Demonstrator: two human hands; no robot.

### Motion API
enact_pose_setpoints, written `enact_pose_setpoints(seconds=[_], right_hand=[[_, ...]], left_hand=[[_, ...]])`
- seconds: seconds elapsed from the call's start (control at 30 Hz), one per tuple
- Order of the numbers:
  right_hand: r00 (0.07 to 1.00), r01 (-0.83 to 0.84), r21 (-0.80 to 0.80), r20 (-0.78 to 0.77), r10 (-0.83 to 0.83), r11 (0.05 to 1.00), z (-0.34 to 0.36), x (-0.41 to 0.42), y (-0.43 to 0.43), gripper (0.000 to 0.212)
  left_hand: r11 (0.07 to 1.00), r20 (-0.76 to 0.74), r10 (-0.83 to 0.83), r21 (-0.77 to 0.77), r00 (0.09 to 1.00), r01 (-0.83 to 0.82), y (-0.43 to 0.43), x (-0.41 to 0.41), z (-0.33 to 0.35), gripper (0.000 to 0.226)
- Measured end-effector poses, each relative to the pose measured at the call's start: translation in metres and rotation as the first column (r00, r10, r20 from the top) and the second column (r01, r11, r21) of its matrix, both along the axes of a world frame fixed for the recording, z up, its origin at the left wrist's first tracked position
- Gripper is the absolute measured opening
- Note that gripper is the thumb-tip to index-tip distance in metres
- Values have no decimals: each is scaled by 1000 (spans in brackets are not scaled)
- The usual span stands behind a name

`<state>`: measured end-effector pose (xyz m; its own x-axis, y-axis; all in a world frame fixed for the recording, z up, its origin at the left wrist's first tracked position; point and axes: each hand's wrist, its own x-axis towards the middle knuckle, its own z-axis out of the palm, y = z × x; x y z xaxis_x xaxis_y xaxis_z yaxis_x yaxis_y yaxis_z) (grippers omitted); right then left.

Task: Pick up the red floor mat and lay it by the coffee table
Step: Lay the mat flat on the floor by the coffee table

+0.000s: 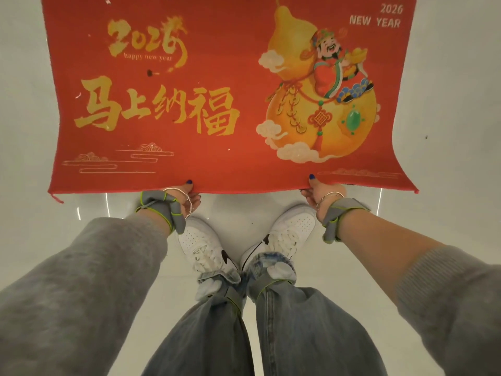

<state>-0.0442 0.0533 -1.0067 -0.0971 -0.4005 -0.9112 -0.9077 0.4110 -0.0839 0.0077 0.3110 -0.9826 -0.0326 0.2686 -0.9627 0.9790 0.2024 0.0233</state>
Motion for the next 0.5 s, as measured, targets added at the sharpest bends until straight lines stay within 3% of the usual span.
enact_pose_setpoints(seconds=[0.13, 0.27, 0.5], right_hand=[[1000, 21, -33, 6, -21, 999, -17, -10, 2, 26], [997, 75, -74, 15, -74, 994, -34, -18, 3, 54], [999, 32, 59, -2, -32, 998, -20, -23, 11, 48]], left_hand=[[999, 18, 19, -37, 1000, -19, 1, -6, -9, 31], [1000, 7, -4, -30, 1000, 4, 3, -12, -25, 30], [986, -44, -50, -159, 998, 43, 8, -27, -27, 34]])
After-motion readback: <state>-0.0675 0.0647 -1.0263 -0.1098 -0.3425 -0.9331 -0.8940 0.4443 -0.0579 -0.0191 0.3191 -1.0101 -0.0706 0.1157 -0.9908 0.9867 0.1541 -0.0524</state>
